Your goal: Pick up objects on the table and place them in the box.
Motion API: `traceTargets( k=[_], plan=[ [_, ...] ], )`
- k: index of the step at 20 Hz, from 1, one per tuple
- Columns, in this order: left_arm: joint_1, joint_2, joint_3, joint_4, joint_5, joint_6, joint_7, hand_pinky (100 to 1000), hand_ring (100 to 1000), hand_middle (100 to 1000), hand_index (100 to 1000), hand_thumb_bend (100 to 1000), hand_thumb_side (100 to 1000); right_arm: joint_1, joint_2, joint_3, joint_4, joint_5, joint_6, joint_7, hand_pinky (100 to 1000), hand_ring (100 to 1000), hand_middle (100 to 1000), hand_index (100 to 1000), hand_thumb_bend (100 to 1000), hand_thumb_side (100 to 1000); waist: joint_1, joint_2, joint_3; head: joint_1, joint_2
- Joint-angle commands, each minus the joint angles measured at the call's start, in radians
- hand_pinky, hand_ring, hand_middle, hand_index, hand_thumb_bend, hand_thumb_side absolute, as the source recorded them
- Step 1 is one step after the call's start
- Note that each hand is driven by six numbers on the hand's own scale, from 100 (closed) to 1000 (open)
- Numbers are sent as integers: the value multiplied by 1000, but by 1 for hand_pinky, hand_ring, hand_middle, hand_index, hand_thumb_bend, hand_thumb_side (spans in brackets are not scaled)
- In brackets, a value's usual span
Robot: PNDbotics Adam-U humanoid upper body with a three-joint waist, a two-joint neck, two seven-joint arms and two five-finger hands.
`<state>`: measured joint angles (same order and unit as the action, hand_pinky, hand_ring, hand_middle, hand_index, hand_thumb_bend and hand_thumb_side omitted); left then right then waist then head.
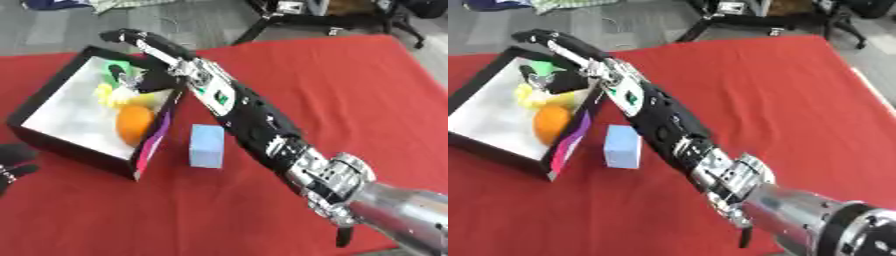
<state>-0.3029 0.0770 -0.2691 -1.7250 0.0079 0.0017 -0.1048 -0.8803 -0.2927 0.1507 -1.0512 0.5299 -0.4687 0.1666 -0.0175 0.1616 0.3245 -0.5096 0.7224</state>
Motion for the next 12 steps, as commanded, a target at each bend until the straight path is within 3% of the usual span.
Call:
traceTargets(
  k=[1, 4, 7, 10, 12],
  plan=[
    [12, 15, 22, -14, 2, -2, 15, 745, 745, 598, 727, 100, 936, 0, -96, 28, -116, -78, -6, 37, 1000, 910, 897, 960, 100, 408, -2, -24, -21, 33, 4],
    [49, 33, 56, -11, -6, -3, 45, 745, 746, 598, 726, 100, 936, 61, -202, 72, -281, -185, -8, 100, 1000, 904, 902, 966, 100, 345, -7, -49, -72, 86, 36],
    [76, 50, 95, -5, -18, -5, 84, 745, 745, 598, 726, 100, 935, 161, -301, 99, -469, -292, 24, 164, 1000, 902, 906, 969, 100, 339, -14, -69, -115, 124, 46],
    [91, 62, 122, -4, -30, -7, 116, 745, 745, 598, 726, 100, 934, 274, -395, 110, -652, -355, 61, 230, 1000, 906, 904, 972, 100, 350, -23, -79, -139, 144, 47],
    [96, 68, 136, -4, -36, -8, 131, 745, 745, 598, 726, 100, 933, 347, -439, 112, -749, -365, 87, 279, 1000, 900, 884, 962, 100, 419, -26, -81, -147, 150, 48]
  ],
)
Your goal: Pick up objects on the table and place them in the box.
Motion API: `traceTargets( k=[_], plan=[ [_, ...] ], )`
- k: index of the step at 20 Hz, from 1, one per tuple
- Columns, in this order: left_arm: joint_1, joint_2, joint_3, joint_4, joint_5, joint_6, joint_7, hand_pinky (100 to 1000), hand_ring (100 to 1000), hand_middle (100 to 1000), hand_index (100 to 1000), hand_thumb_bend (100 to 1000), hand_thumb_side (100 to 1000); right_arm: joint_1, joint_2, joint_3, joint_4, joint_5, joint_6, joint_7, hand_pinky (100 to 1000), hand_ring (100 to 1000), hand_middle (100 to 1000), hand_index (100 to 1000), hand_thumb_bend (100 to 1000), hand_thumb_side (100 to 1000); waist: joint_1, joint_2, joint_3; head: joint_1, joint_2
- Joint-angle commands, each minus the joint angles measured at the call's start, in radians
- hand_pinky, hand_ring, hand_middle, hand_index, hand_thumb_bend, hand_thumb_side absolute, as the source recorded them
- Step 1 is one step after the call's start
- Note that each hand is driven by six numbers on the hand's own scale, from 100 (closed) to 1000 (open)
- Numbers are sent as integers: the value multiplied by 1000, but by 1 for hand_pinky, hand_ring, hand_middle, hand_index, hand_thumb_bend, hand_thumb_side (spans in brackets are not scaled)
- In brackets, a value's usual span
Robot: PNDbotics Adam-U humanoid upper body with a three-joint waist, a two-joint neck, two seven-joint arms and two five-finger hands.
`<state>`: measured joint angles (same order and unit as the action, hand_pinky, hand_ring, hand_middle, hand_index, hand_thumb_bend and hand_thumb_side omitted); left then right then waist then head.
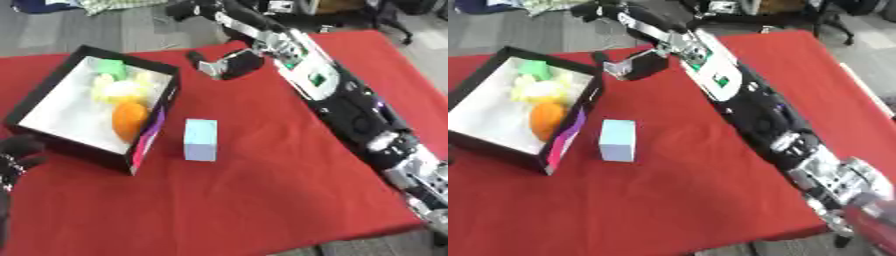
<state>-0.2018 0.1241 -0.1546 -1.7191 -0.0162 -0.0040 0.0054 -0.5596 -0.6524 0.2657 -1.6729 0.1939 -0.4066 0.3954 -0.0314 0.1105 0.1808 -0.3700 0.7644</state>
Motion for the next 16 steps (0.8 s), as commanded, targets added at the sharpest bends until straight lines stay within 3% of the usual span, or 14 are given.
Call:
traceTargets(
  k=[1, 2, 3, 6, 10, 16],
  plan=[
    [-4, 22, 27, -10, -15, -3, 27, 745, 745, 598, 726, 100, 932, 56, -92, -1, -159, -29, 37, 72, 1000, 890, 863, 952, 100, 474, -12, -30, -6, 12, 6],
    [-3, 24, 32, -11, -18, -3, 33, 745, 745, 598, 726, 100, 932, 84, -102, 1, -184, -24, 49, 97, 996, 883, 852, 944, 100, 509, -13, -30, -8, 12, 6],
    [-3, 25, 36, -12, -20, -3, 38, 745, 745, 598, 726, 100, 931, 110, -110, 5, -196, -14, 62, 125, 991, 872, 836, 930, 100, 616, -13, -29, -8, 12, 6],
    [-4, 25, 42, -15, -24, -3, 47, 745, 745, 598, 726, 100, 929, 153, -111, 30, -165, 38, 94, 205, 994, 874, 842, 934, 100, 793, -12, -28, -8, 11, 6],
    [-5, 22, 37, -18, -25, -3, 44, 745, 745, 598, 726, 100, 928, 115, -44, 77, -22, 168, 101, 247, 1000, 902, 895, 963, 100, 840, -6, -27, -7, 5, 6],
    [-7, 15, 33, -18, -25, -2, 39, 746, 746, 598, 726, 100, 929, 41, 106, 96, 236, 394, 57, 183, 1000, 940, 940, 982, 100, 871, 0, -26, -8, -1, 6]
  ],
)
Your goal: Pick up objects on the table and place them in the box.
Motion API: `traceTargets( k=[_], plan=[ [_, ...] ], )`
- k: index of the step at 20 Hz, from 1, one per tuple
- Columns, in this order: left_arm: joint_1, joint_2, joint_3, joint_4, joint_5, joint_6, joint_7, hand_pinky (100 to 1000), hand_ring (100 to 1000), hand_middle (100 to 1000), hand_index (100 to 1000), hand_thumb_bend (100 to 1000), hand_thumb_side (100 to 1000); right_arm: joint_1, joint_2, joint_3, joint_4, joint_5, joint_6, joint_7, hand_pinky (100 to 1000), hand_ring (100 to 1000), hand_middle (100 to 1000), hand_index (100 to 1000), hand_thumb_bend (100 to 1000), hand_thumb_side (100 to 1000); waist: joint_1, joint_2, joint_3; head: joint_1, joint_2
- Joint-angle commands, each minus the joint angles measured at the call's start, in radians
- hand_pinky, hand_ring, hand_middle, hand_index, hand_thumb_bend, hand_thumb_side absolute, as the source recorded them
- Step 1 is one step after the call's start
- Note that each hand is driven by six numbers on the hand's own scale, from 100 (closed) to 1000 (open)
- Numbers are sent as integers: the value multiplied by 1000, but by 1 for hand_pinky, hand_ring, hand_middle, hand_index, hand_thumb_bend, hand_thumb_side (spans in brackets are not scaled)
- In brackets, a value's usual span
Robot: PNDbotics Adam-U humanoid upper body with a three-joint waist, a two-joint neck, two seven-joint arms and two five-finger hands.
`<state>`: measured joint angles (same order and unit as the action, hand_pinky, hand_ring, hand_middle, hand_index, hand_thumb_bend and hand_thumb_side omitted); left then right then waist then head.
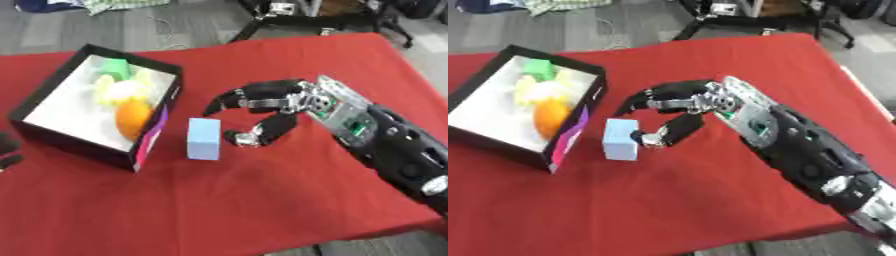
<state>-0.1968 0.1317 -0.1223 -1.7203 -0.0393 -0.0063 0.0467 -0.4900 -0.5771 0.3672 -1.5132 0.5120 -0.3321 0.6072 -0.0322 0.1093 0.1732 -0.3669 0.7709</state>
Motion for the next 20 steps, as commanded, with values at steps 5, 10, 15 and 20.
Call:
traceTargets(
  k=[5, 10, 15, 20],
  plan=[
    [-9, 9, 0, -17, 0, 0, -1, 746, 746, 598, 725, 100, 930, -53, 75, -22, 172, 189, -29, -134, 1000, 963, 951, 986, 100, 787, 0, -25, -2, -6, -1],
    [-8, 9, -1, -16, -1, 1, -2, 745, 746, 598, 725, 100, 931, -60, 94, -17, 210, 241, -30, -197, 1000, 957, 952, 987, 100, 767, 1, -24, -3, -10, -1],
    [-9, 8, -1, -16, -1, 1, -2, 745, 746, 598, 725, 100, 931, -64, 105, -16, 221, 286, -31, -246, 885, 740, 724, 891, 100, 254, 3, -23, -2, -12, -1],
    [-10, 7, -1, -16, -1, 1, -1, 745, 745, 597, 725, 100, 930, -65, 109, -25, 230, 317, -21, -355, 801, 534, 405, 621, 100, 226, 3, -23, -3, -13, -1]
  ],
)
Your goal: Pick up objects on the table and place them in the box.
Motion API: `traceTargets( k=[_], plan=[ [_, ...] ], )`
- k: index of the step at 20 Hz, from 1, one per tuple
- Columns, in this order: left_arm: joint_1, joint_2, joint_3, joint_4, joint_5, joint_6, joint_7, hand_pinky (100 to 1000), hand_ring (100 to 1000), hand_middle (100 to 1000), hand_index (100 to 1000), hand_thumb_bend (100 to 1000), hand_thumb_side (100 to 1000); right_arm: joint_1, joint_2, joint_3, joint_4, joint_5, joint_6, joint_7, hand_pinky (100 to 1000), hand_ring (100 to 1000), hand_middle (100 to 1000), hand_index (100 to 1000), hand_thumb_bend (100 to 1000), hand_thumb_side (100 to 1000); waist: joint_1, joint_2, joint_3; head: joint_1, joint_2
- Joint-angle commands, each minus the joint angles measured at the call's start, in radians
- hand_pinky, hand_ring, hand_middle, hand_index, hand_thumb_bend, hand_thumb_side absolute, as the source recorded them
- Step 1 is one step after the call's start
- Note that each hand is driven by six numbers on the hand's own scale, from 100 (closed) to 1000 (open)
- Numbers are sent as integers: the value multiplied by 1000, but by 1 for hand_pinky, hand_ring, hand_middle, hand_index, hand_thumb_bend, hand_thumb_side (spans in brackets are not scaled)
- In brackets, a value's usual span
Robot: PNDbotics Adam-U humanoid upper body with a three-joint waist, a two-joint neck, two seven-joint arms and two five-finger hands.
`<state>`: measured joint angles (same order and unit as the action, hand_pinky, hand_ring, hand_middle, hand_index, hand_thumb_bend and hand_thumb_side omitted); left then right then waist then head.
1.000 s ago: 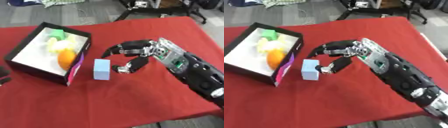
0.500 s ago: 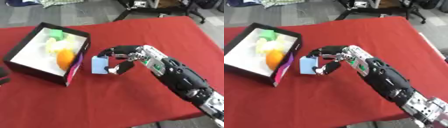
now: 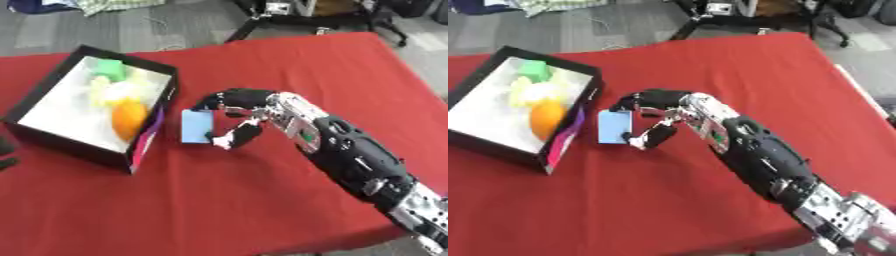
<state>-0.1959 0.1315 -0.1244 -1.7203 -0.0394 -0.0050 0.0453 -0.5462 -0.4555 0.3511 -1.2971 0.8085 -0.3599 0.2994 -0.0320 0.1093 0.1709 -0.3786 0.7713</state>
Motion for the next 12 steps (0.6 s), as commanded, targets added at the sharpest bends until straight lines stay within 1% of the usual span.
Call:
traceTargets(
  k=[1, 2, 4, 8, 12],
  plan=[
    [-11, 7, 1, -16, -1, 0, 1, 745, 745, 597, 725, 100, 930, -9, -13, -11, 14, 16, 9, -72, 794, 519, 380, 593, 100, 223, 3, -23, -1, -2, -1],
    [-11, 7, 1, -16, -1, 0, 1, 745, 745, 597, 725, 100, 930, -10, -15, -14, 10, 9, 11, -98, 779, 477, 306, 520, 100, 213, 3, -23, -1, -1, -1],
    [-11, 6, 2, -16, -1, 0, 2, 745, 745, 597, 725, 100, 930, -12, -21, -19, -1, -11, 18, -145, 774, 463, 270, 487, 100, 206, 4, -24, -1, -1, -1],
    [-12, 5, 4, -17, 0, -1, 4, 745, 745, 597, 724, 100, 929, -26, -52, -36, -39, -56, 33, -203, 774, 455, 247, 471, 100, 199, 4, -26, -2, 2, -1],
    [-13, 4, 5, -18, 0, -1, 6, 746, 745, 597, 724, 100, 929, -52, -88, -69, -73, -111, 56, -228, 777, 454, 243, 470, 100, 198, 6, -25, -1, 6, -1]
  ],
)
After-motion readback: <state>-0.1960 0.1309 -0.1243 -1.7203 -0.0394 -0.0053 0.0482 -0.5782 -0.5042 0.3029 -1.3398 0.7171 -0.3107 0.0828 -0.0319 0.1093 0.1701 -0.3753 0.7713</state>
